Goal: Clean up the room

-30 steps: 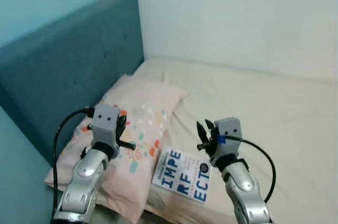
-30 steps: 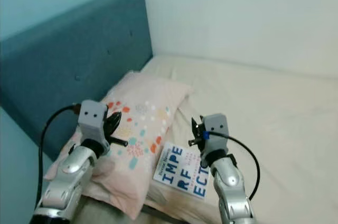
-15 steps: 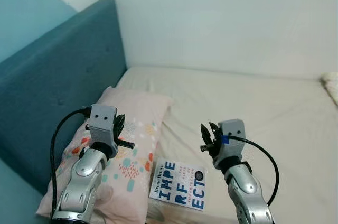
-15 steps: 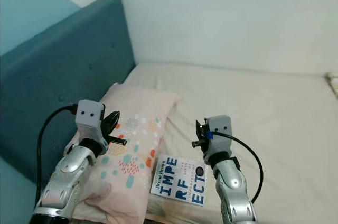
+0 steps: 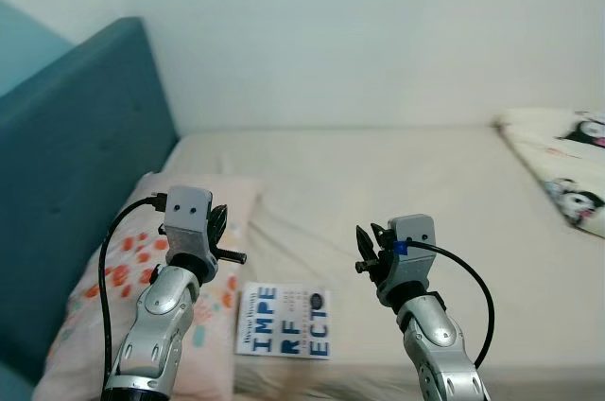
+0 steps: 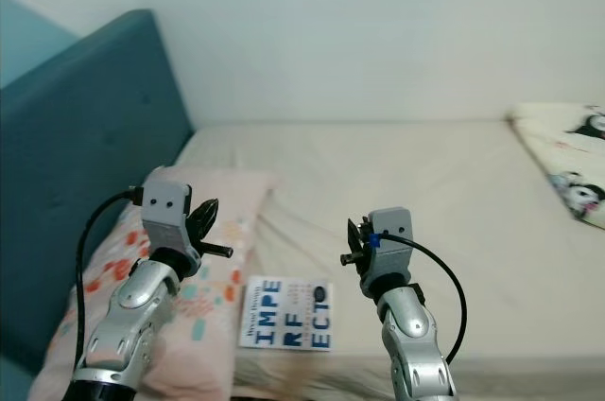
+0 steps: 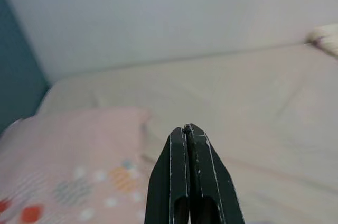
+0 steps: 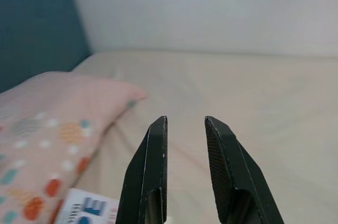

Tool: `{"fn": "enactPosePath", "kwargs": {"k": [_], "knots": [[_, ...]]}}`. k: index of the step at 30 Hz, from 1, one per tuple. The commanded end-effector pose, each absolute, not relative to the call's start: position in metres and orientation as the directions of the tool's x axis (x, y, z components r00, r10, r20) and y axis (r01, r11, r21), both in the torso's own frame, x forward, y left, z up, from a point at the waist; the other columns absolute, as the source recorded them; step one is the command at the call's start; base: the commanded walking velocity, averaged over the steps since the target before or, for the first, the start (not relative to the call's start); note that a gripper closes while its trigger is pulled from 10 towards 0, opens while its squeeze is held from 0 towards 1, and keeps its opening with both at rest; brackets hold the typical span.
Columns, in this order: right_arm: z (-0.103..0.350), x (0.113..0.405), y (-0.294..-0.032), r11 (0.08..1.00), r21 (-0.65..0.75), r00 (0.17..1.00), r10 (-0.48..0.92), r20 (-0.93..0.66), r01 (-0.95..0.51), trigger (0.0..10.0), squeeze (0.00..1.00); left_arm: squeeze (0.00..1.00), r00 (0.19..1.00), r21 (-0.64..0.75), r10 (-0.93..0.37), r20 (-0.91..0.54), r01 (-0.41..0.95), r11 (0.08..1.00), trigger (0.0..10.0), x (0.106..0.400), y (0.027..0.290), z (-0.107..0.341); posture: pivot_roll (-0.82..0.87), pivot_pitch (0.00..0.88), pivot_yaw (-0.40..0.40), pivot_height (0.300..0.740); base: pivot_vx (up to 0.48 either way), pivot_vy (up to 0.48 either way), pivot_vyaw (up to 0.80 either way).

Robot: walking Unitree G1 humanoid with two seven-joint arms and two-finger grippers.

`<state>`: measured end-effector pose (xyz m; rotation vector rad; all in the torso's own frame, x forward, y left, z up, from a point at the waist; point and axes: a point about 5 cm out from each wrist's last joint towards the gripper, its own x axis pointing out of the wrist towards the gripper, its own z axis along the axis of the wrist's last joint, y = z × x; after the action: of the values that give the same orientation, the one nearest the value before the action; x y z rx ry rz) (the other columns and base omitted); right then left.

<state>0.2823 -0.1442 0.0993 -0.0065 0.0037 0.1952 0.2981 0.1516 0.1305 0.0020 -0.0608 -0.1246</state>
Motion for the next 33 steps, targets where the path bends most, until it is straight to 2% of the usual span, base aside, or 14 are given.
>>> {"fn": "enactPosePath", "kwargs": {"k": [1,15,18,25,33], "knots": [[0.0983,0.2811,-0.1405,0.977,0.000,0.977,0.211,-0.010,-0.211,10.0,0.00,0.00,0.993,-0.020,-0.107,0.059,0.108,0.994,10.0,0.2956,0.1542,0.1292,-0.02,0.000,0.000,0.740,0.000,0.000,0.00],[0.0966,0.2829,-0.1429,0.982,0.018,0.982,0.187,-0.028,-0.186,10.0,0.00,0.00,0.993,-0.035,-0.112,0.043,0.113,0.993,10.0,0.2982,0.1517,0.1282,-0.03,0.000,0.001,0.740,0.000,0.000,0.00],[0.0969,0.2827,-0.1434,0.983,0.000,0.983,0.183,-0.032,-0.183,10.0,0.00,0.00,0.993,-0.038,-0.111,0.046,0.113,0.993,10.0,0.2988,0.1518,0.1295,-0.03,0.000,0.000,0.740,0.000,-0.480,0.00],[0.0970,0.2830,-0.1419,0.984,-0.005,0.983,0.179,-0.035,-0.179,10.0,0.00,0.00,0.994,-0.069,-0.101,0.045,0.104,0.992,10.0,0.2992,0.1508,0.1304,-0.03,0.000,0.000,0.740,0.000,-0.480,0.80],[0.0988,0.2817,-0.1381,0.981,0.002,0.980,0.194,-0.036,-0.194,10.0,0.00,0.00,0.994,-0.080,-0.101,0.037,0.104,0.991,10.0,0.3011,0.1498,0.1291,-0.03,0.000,-0.002,0.740,0.000,0.000,0.00]]}}
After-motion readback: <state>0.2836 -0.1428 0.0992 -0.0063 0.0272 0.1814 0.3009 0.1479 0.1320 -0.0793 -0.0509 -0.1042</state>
